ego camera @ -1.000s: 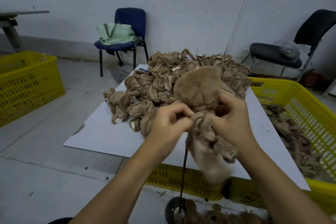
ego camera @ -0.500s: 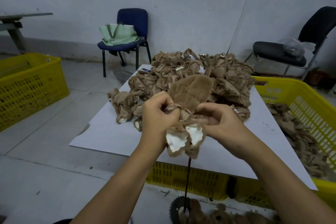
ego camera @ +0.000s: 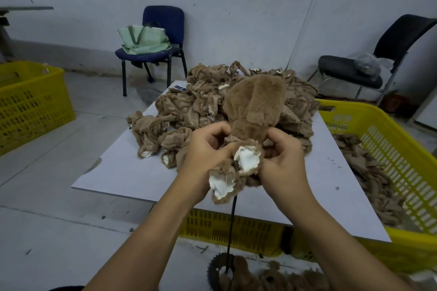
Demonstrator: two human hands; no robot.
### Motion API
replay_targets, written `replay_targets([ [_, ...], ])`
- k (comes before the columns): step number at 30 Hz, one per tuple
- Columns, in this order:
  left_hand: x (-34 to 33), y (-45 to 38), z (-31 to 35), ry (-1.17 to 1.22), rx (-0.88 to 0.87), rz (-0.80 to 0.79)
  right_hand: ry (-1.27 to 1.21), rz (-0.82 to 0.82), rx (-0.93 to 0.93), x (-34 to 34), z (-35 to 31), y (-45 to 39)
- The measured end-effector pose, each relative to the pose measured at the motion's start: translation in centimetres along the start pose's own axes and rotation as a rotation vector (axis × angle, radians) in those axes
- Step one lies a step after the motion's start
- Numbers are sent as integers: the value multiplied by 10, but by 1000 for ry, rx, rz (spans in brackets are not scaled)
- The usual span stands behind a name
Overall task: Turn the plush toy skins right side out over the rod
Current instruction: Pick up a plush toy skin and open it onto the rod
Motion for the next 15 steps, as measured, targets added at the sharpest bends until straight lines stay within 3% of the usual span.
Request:
replay_targets([
  [4,-10,7,0,66,12,12,-44,13,-1,1,1,-4],
  [9,-31,15,3,-8,-2,-135,-173,216,-176,23,19,-22],
  [13,-19,13,9,-113,-96,-58,-22,10,-213,14,26,-15],
  [15,-8,8,14,-161,-154,-8,-98,-148,-229,2,25,-9],
])
Point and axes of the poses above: each hand's wrist, its own y-axis away from the middle knuckle, its own x-axis out of the back of the hand, z = x × y, the point moved 6 cm from there along -y, towards the middle knuckle, and after that the axes turned 5 degrees about y, right-handed, at the moved point
